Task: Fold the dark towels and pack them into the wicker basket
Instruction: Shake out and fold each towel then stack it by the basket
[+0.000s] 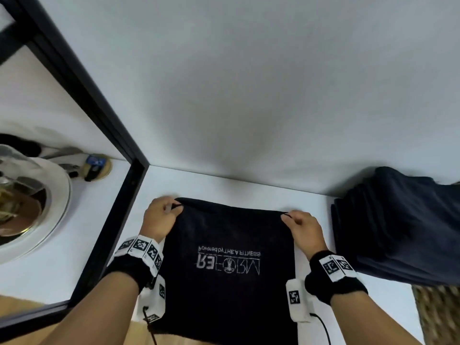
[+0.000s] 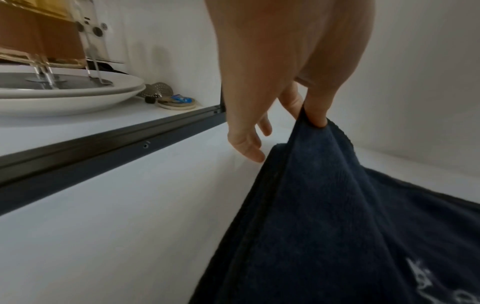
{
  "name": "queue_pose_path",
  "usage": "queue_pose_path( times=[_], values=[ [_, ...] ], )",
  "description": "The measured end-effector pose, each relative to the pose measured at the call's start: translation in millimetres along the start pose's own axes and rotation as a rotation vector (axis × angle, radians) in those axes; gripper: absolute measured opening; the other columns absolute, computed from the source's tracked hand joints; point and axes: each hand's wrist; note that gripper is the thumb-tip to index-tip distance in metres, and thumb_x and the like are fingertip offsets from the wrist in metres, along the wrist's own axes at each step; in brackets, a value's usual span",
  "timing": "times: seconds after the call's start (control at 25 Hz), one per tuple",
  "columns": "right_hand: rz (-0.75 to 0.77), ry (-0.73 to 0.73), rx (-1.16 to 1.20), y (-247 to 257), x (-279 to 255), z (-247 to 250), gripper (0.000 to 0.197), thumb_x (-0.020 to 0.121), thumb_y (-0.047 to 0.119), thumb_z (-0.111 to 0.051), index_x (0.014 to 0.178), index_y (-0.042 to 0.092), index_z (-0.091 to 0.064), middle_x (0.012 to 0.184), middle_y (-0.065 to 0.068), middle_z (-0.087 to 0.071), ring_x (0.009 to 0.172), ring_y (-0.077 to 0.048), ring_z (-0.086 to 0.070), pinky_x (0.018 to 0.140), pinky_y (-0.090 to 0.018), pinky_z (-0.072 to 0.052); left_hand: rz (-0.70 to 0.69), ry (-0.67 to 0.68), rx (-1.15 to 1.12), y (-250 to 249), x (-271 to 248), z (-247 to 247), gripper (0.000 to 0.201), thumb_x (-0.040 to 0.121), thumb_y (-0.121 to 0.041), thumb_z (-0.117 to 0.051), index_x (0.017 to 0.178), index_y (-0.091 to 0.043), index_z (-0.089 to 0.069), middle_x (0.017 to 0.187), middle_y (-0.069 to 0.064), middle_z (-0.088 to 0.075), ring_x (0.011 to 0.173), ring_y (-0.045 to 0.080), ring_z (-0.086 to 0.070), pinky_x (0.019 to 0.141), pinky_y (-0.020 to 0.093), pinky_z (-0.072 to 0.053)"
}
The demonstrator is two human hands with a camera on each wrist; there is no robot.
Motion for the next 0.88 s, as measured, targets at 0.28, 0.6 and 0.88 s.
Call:
queue_pose_path(
  times=[0.28,0.6,0.88],
  values=[
    [-0.087,0.013,0.078,-6.6,17.1,-12.9,0.012,0.088,0.020,-0.068,0.089,0.012,-0.077,0.089,0.000,-0.074,0.087,-0.017,-0.066,0.085,-0.028,-0.048,0.089,0.119,-0.016,1.7,24.5,-11.7,0.003,0.082,-0.014,-0.072,0.082,-0.017,-0.073,0.084,0.001,-0.071,0.086,0.020,-0.065,0.085,0.031,-0.050],
    [-0.303,0.367,0.426,7.4,-2.3,3.1,0.012,0.085,0.017,-0.070,0.089,0.007,-0.075,0.079,-0.004,-0.070,0.071,-0.020,-0.052,0.067,-0.033,-0.039,0.191,0.321,-0.402,-8.1,7.5,15.1,0.004,0.083,0.001,-0.067,0.082,0.000,-0.070,0.076,0.008,-0.063,0.064,0.013,-0.055,0.055,0.020,-0.041],
    [-0.170,0.218,0.573,35.6,-34.5,45.9,0.005,0.085,0.006,-0.067,0.080,0.005,-0.069,0.079,-0.008,-0.066,0.073,-0.017,-0.059,0.065,-0.027,-0.045,0.075,0.284,-0.550,-22.2,-16.2,56.9,0.007,0.081,0.005,-0.066,0.079,-0.001,-0.068,0.088,0.017,-0.058,0.086,0.029,-0.046,0.069,0.031,-0.038]
  ],
)
Point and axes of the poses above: each hand's wrist, its own x-axis towards the middle knuckle, its own z-axis out of the back of the hand, y = z × x
